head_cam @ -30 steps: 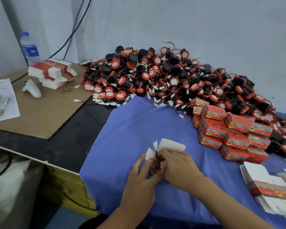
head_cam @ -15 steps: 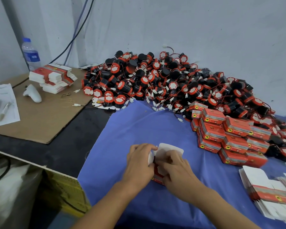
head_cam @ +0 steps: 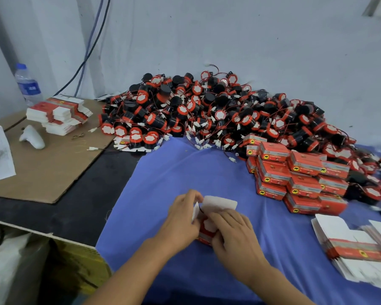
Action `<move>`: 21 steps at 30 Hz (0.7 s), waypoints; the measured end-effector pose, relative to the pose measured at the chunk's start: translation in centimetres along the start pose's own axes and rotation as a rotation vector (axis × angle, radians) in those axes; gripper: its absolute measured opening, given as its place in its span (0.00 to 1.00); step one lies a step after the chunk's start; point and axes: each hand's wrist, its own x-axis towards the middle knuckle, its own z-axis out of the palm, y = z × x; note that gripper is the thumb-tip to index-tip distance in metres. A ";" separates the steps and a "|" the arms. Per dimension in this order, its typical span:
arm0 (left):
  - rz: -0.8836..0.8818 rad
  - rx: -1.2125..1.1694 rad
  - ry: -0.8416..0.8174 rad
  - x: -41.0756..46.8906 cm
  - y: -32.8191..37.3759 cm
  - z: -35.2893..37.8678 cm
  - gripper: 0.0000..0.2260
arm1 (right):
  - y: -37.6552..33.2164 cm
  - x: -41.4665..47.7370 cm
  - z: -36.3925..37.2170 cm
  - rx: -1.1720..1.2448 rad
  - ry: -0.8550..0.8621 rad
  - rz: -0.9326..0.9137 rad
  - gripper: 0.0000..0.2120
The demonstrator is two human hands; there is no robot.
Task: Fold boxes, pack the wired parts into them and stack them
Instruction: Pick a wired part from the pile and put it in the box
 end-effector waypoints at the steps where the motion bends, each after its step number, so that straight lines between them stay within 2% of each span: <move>1: -0.017 -0.027 -0.033 0.3 0.2 -0.2 0.25 | -0.1 0.1 0.1 0.010 -0.010 0.035 0.29; 4: -0.137 -0.201 -0.126 1.5 1.0 -1.1 0.42 | -0.1 0.5 0.2 0.022 -0.048 0.091 0.34; 5: -0.207 -0.282 -0.166 1.8 1.1 -1.4 0.44 | -0.1 0.6 0.3 0.035 -0.055 0.098 0.35; 7: -0.303 -0.485 -0.200 2.2 1.2 -1.7 0.39 | 0.1 0.8 0.2 0.099 -0.056 0.115 0.35; 9: -0.296 -0.619 -0.126 2.2 1.3 -1.6 0.31 | 0.5 1.2 0.0 0.168 -0.039 0.126 0.35; 13: -0.171 -0.433 0.007 2.0 1.2 -1.0 0.17 | 1.0 1.5 0.1 0.160 -0.057 0.124 0.33; 16: 0.010 -0.138 -0.020 1.5 0.8 -0.9 0.13 | 0.8 1.4 0.2 0.192 -0.007 0.118 0.33; 18: 0.110 0.007 -0.042 1.1 0.6 -0.9 0.07 | 0.7 1.2 0.3 0.188 0.033 0.098 0.27; 21: 0.060 0.006 -0.024 0.9 0.5 -0.6 0.11 | 0.7 0.7 0.3 0.190 0.073 0.083 0.19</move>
